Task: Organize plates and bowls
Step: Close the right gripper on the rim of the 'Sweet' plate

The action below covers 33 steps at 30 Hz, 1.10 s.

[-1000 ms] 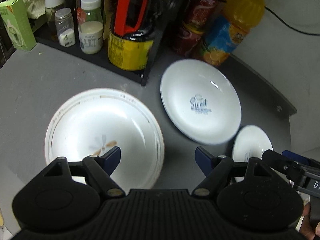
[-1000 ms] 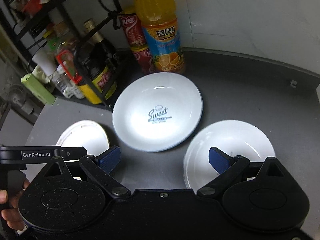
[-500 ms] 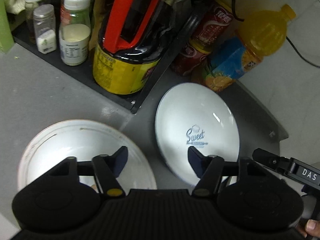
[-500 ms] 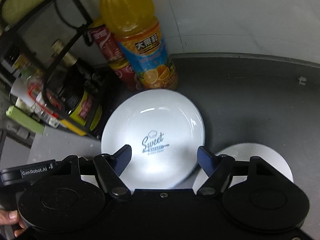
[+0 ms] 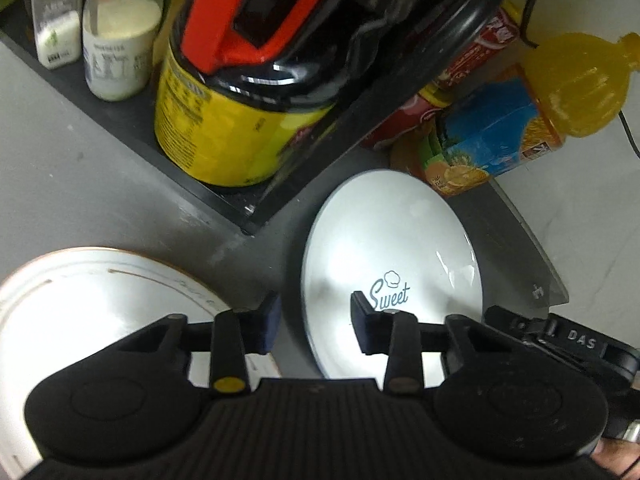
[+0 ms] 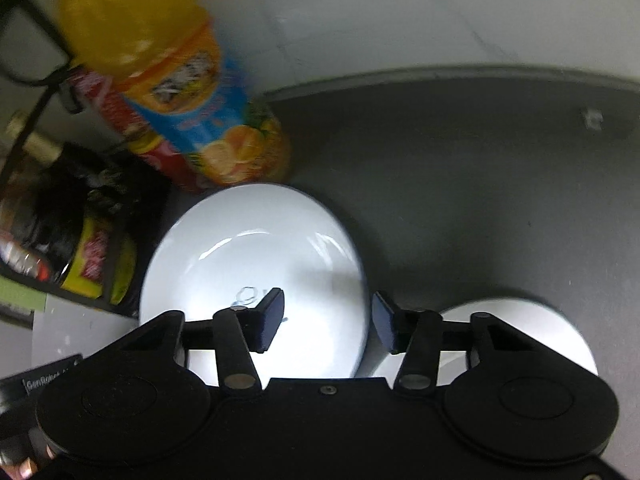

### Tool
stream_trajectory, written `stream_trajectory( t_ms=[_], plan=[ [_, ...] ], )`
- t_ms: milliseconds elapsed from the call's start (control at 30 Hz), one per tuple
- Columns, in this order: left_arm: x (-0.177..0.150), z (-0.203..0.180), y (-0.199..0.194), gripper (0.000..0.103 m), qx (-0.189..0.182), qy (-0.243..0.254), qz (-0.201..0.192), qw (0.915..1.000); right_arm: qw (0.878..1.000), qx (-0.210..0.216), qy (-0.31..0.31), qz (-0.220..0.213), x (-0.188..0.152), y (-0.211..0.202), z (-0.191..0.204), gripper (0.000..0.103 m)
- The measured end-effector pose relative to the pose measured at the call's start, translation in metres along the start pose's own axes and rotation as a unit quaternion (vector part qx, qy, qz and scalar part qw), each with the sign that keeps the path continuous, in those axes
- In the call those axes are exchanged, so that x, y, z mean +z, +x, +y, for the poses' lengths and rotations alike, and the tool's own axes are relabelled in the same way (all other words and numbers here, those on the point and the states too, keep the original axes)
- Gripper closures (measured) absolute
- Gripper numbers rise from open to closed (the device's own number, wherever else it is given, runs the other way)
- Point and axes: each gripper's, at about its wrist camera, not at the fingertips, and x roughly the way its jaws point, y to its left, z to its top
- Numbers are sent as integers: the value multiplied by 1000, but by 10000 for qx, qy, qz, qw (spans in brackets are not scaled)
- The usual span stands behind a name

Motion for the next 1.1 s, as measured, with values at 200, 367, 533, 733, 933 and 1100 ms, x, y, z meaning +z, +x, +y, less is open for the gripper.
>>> stream_trajectory(
  t_ms=[200,367,533,733,933,1100],
  plan=[
    [1,2,17,79,-91,-252,90,9996,9995,-40,255,168,0,15,-13,69],
    [1,7,28,83,-178,-478,127,9986,9980,102,557,278,-3,26,-24,77],
    [1,12,33,85,-305,-587,37,9978,9942,435,876,441,-4,37,-36,78],
    [0,16,37,92,-294,-675,15,9973,9948,469,772,468,-8,43,-30,80],
    [1,14,34,93,-247,-588,49,9980,9956,481,675,428,-10,39,-28,89],
    [2,12,26,93,-265,-470,93,9985,9943,637,788,324,-16,27,-34,92]
  ],
)
